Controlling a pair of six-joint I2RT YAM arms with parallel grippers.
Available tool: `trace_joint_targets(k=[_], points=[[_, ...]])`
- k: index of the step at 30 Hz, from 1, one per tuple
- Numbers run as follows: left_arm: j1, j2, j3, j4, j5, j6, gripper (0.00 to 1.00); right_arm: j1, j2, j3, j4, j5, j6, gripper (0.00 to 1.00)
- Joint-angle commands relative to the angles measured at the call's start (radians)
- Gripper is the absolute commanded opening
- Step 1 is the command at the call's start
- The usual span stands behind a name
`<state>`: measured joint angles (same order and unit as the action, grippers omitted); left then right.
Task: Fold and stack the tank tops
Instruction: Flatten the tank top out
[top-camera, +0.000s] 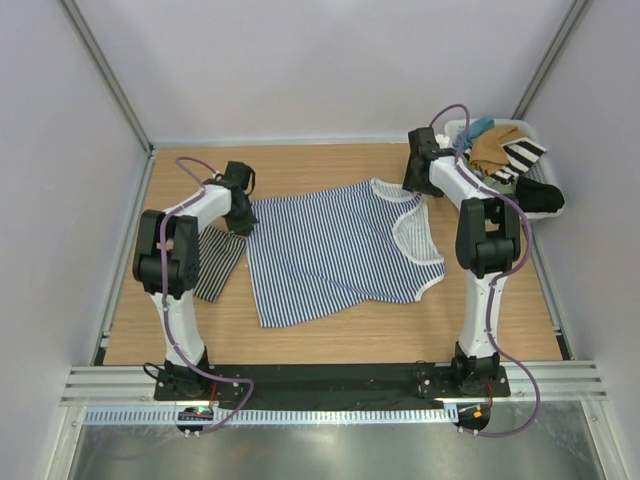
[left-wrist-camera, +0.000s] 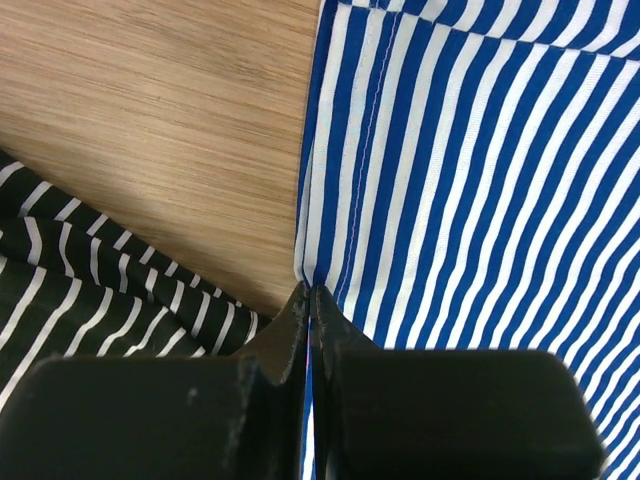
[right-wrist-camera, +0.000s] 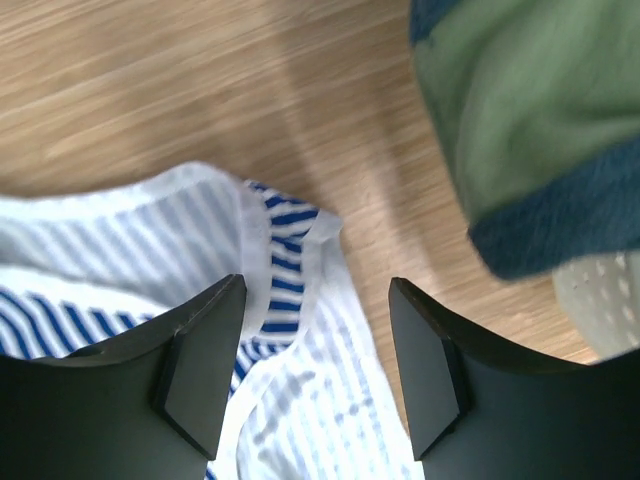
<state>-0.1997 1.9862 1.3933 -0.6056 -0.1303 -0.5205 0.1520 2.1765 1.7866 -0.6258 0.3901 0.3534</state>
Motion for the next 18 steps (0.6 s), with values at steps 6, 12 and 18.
trace_joint_targets(k=[6, 12, 18], points=[[0.008, 0.077, 0.159, -0.060, -0.037, 0.000, 0.00, 0.008, -0.178, -0.070, 0.058, -0.076, -0.008, 0.62], [0.006, 0.126, 0.236, -0.102, -0.035, -0.012, 0.07, 0.008, -0.101, 0.006, 0.017, -0.118, -0.007, 0.62], [0.008, 0.057, 0.188, -0.085, -0.071, -0.021, 0.32, 0.008, -0.024, 0.063, -0.015, -0.128, 0.005, 0.59]])
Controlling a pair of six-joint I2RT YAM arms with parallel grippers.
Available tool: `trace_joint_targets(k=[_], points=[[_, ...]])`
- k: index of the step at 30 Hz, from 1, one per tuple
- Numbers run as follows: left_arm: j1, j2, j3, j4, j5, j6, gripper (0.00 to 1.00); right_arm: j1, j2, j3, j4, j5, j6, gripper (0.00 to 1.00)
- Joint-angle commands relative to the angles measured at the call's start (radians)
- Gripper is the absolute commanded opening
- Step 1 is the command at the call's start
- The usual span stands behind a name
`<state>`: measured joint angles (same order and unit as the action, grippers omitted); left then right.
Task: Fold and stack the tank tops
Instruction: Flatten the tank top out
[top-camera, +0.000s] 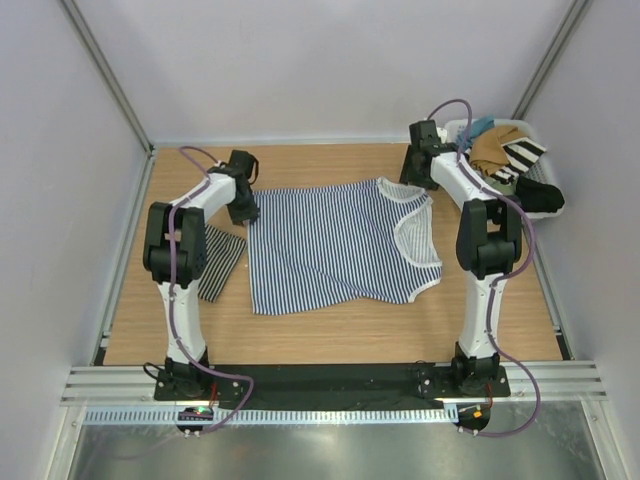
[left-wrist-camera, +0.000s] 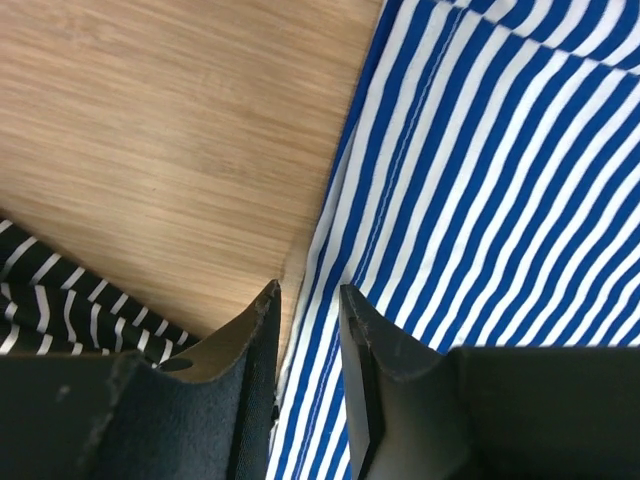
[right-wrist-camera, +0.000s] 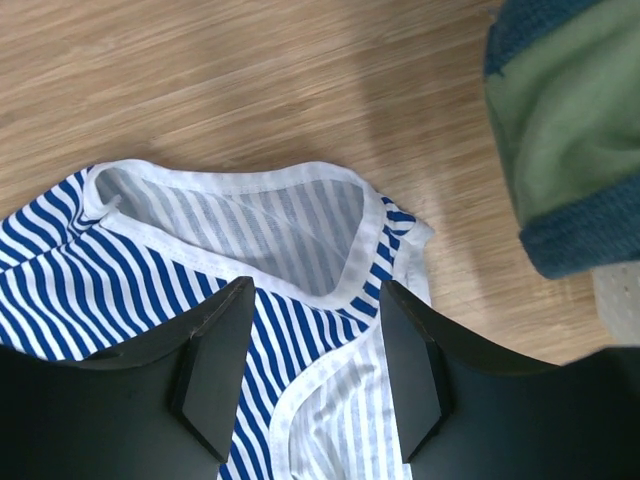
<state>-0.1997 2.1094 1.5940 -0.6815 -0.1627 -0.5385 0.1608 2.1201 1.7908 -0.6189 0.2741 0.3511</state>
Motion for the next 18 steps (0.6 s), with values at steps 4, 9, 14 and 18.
trace_joint_targets(k=[4, 9, 14, 18], points=[[0.006, -0.100, -0.014, -0.018, -0.043, -0.006, 0.33, -0.003, 0.063, 0.070, -0.045, -0.013, 0.009, 0.58], [0.008, -0.132, -0.005, -0.023, -0.024, -0.014, 0.32, -0.017, 0.061, 0.056, -0.064, -0.004, 0.006, 0.36], [0.006, -0.138, 0.030, -0.059, -0.027, -0.018, 0.29, -0.030, 0.054, 0.070, -0.071, 0.019, 0.000, 0.03], [0.006, -0.128, 0.047, -0.055, -0.037, -0.025, 0.31, -0.044, 0.072, 0.130, -0.087, 0.034, 0.005, 0.03]])
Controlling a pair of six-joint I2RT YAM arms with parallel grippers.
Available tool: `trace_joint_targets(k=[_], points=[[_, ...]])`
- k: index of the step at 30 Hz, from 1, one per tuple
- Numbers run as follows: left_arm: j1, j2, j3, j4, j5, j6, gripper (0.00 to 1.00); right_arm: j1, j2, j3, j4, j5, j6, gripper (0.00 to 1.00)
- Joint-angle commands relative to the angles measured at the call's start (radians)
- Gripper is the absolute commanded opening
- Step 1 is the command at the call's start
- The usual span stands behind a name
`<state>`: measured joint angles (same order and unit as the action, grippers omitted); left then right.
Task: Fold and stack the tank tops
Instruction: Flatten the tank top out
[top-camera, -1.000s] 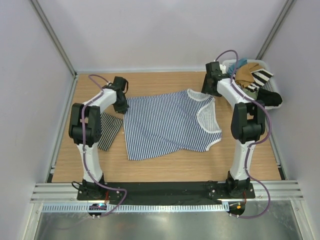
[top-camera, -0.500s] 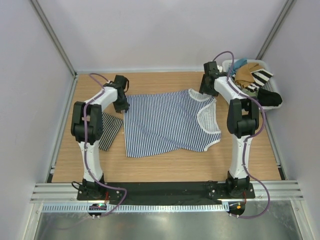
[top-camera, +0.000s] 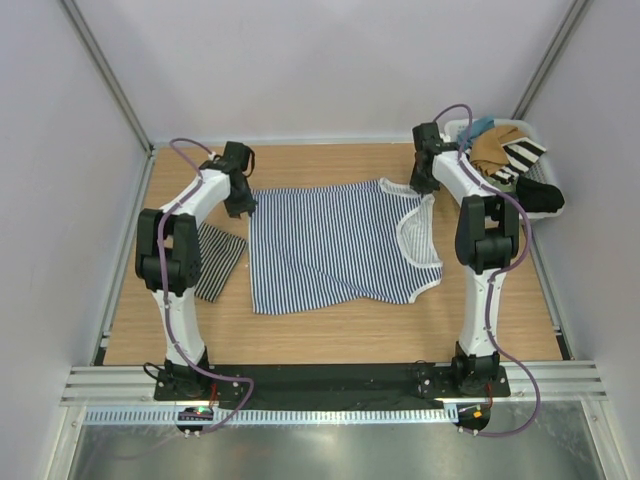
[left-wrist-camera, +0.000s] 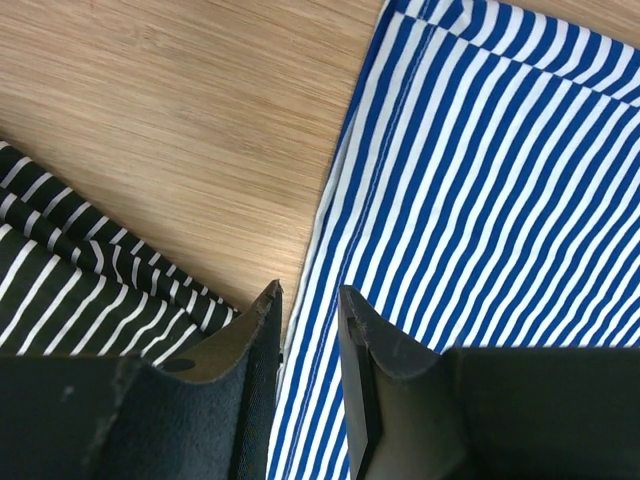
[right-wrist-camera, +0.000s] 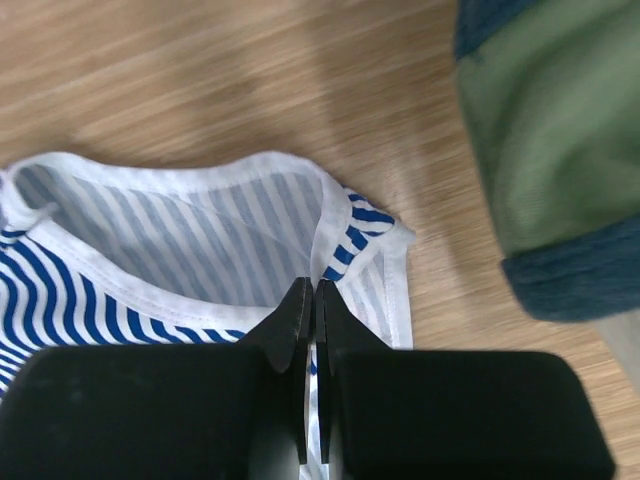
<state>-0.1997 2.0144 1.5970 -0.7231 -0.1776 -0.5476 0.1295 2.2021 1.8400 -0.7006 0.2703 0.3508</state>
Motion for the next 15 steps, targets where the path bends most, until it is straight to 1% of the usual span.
trace_joint_targets(k=[1, 4, 5, 6, 7, 8, 10, 12, 14, 15], points=[[0.008, -0.028, 0.047, -0.013, -0.020, -0.017, 0.31, -0.013, 0.004, 0.090, -0.005, 0.046, 0.005, 0.04], [0.008, -0.007, 0.069, -0.013, -0.019, -0.023, 0.31, -0.016, 0.045, 0.129, -0.019, 0.073, 0.007, 0.10], [0.008, 0.000, 0.075, -0.010, -0.019, -0.025, 0.31, -0.016, 0.059, 0.146, -0.023, 0.076, 0.007, 0.22], [0.006, 0.006, 0.087, -0.009, -0.016, -0.025, 0.31, -0.016, 0.070, 0.151, -0.025, 0.075, 0.007, 0.30], [0.008, 0.021, 0.093, -0.006, -0.016, -0.025, 0.31, -0.014, 0.085, 0.154, -0.028, 0.075, 0.008, 0.35], [0.008, 0.027, 0.099, -0.006, -0.016, -0.025, 0.31, -0.016, 0.088, 0.159, -0.030, 0.079, 0.011, 0.47], [0.006, 0.052, 0.132, -0.004, -0.013, -0.025, 0.31, -0.016, 0.076, 0.147, -0.017, 0.078, 0.017, 0.52], [0.008, 0.066, 0.167, -0.003, -0.008, -0.025, 0.31, -0.014, 0.035, 0.108, 0.027, 0.072, 0.019, 0.52], [0.009, 0.085, 0.188, 0.004, 0.003, -0.025, 0.32, -0.016, 0.010, 0.087, 0.052, 0.049, 0.019, 0.51], [0.009, 0.092, 0.213, 0.002, 0.007, -0.025, 0.32, -0.016, -0.014, 0.084, 0.076, 0.017, 0.017, 0.47]])
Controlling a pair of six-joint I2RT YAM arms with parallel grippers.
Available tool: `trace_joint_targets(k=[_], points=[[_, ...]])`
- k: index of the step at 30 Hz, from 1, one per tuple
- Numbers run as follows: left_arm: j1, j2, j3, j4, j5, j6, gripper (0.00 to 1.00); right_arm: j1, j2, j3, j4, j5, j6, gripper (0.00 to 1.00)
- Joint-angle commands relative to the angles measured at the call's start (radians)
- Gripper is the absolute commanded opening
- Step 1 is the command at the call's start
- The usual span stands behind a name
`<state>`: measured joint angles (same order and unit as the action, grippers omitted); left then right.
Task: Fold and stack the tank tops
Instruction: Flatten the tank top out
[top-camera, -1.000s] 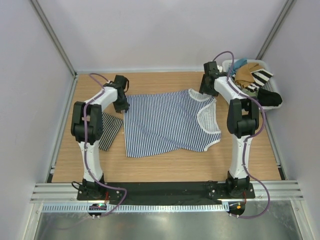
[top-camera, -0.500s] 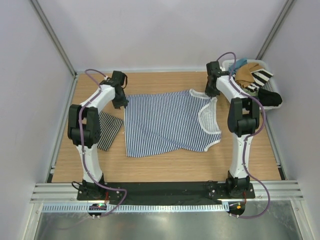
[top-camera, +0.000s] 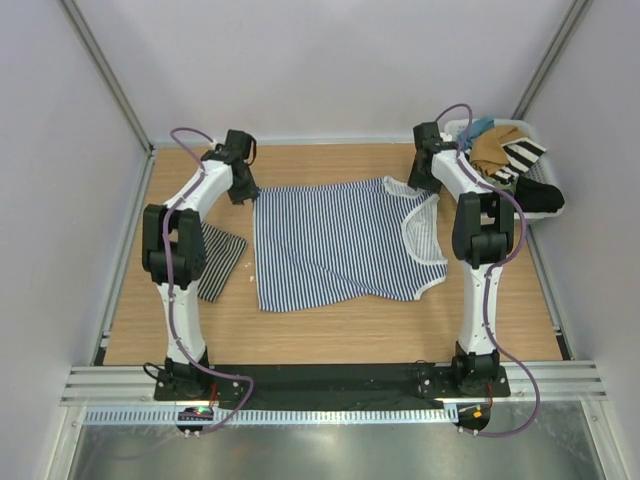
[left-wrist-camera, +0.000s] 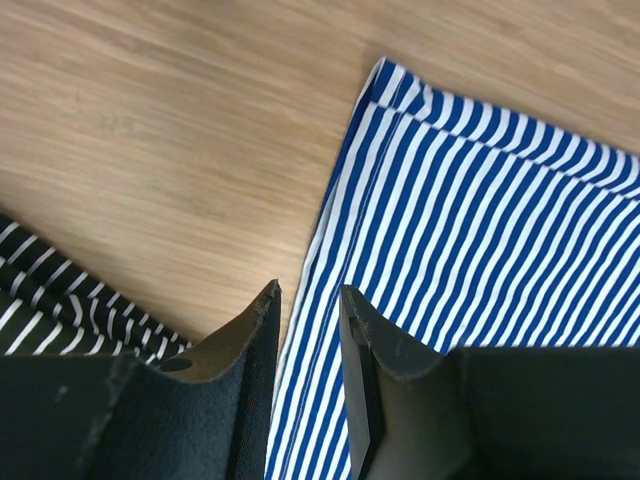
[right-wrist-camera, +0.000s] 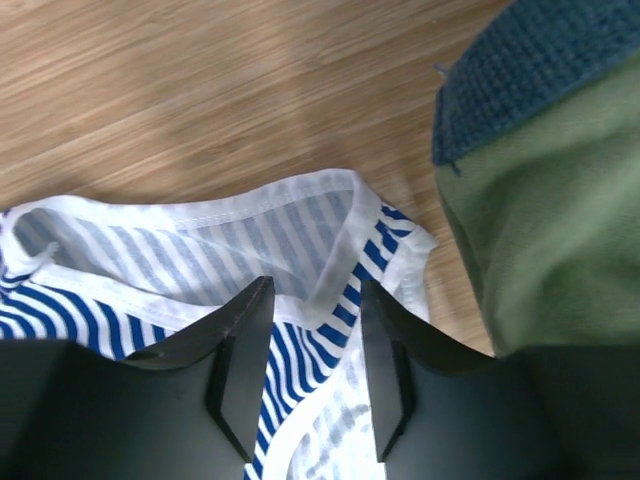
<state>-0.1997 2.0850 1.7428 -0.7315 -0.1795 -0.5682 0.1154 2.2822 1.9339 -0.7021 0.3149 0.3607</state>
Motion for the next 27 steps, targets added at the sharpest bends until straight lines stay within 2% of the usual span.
trace_joint_targets(k=[1, 7, 11, 16, 19, 27], points=[[0.009, 0.029, 0.079, 0.012, 0.023, -0.004, 0.31, 0.000, -0.104, -0.013, 0.087, -0.048, 0.006, 0.45], [0.008, 0.102, 0.173, 0.001, 0.041, -0.012, 0.31, 0.012, -0.119, -0.015, 0.156, -0.224, -0.003, 0.36], [0.013, 0.145, 0.218, -0.008, 0.043, -0.012, 0.33, 0.027, -0.078, 0.007, 0.180, -0.336, -0.003, 0.40], [0.025, 0.153, 0.199, 0.035, 0.057, -0.015, 0.47, 0.044, -0.029, 0.033, 0.207, -0.401, -0.005, 0.42], [0.040, 0.162, 0.187, 0.064, 0.098, -0.022, 0.49, 0.044, -0.001, 0.043, 0.228, -0.438, -0.006, 0.45], [0.065, 0.188, 0.190, 0.118, 0.170, -0.039, 0.48, 0.044, 0.071, 0.089, 0.239, -0.456, -0.019, 0.48]])
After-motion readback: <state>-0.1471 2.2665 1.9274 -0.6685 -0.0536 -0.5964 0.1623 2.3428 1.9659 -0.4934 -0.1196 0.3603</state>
